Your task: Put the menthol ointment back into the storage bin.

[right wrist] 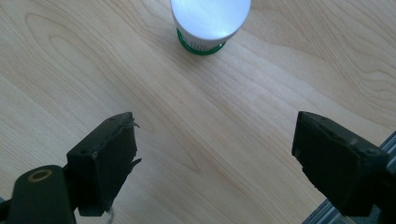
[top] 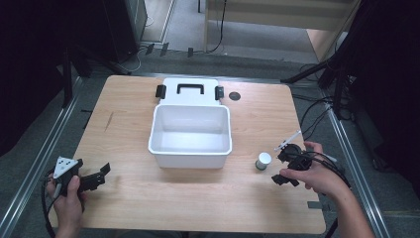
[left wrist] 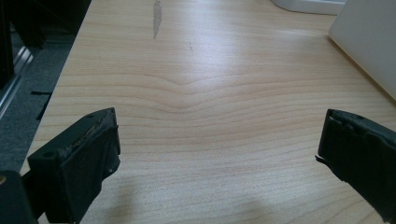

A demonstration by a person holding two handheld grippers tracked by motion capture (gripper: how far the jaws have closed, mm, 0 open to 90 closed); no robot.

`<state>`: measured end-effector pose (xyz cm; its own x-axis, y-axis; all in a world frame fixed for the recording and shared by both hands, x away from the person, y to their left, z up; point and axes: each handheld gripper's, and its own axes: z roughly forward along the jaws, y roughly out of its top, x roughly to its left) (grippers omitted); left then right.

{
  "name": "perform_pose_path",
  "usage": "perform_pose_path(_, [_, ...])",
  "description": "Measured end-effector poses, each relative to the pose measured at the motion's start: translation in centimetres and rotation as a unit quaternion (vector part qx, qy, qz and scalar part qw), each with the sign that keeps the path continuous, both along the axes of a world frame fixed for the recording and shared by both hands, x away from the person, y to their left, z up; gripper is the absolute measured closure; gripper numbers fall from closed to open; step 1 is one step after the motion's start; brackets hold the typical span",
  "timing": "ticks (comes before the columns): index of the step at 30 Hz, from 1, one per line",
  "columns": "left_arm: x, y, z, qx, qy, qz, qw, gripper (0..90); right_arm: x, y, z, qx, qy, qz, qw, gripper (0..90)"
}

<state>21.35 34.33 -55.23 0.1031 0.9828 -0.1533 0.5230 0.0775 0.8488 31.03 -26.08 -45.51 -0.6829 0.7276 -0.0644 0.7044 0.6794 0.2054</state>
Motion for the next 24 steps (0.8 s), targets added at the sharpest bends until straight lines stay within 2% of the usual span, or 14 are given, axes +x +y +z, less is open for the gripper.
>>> perform_pose_path(5, [0.0,0.0,0.0,0.001,0.002,0.0,1.0,0.0,1.1,1.1,0.5,-0.015,0.023,0.014,0.9995,14.2])
perform_pose_path(11, [0.0,0.0,0.0,0.0,0.001,0.0,1.0,0.0,1.6,2.0,0.5,-0.02,0.044,0.012,0.9988,14.3])
perform_pose_path(17, [0.0,0.0,0.0,-0.001,0.002,-0.001,1.0,0.0,2.0,2.7,0.0,-0.026,0.052,0.016,0.9982,17.2])
perform_pose_path(24, [0.1,0.1,0.0,-0.002,0.003,-0.002,1.0,0.0,2.7,3.4,-0.1,-0.03,0.05,0.014,0.9982,21.0])
